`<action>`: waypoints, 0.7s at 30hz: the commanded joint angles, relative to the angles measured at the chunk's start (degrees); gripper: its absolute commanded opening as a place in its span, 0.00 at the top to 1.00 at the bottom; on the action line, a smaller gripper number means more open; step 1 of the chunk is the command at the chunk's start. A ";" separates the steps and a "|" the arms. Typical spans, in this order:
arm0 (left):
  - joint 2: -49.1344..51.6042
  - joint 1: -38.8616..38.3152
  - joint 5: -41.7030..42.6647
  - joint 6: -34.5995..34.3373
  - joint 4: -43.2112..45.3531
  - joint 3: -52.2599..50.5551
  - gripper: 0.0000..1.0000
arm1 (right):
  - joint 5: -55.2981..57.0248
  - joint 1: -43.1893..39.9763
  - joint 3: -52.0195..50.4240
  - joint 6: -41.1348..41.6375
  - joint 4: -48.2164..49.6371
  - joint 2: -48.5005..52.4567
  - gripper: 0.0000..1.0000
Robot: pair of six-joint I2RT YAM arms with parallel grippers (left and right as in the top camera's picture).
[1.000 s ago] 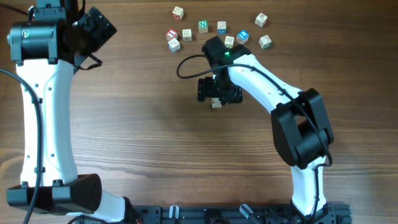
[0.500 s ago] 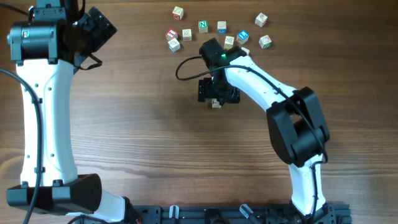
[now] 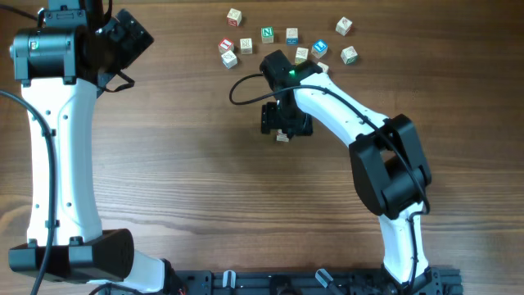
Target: Form a tower
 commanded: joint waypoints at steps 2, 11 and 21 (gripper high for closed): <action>-0.11 0.31 -0.52 0.48 0.02 0.00 0.00 | 0.83 0.39 6.21 0.26 -3.39 0.81 0.20; -0.11 0.31 -0.52 0.48 0.02 0.00 0.00 | 1.22 1.07 4.72 4.46 -4.35 0.81 0.22; -0.11 0.31 -0.52 0.48 0.04 0.00 0.00 | 0.52 1.18 4.72 5.29 -4.59 3.54 0.27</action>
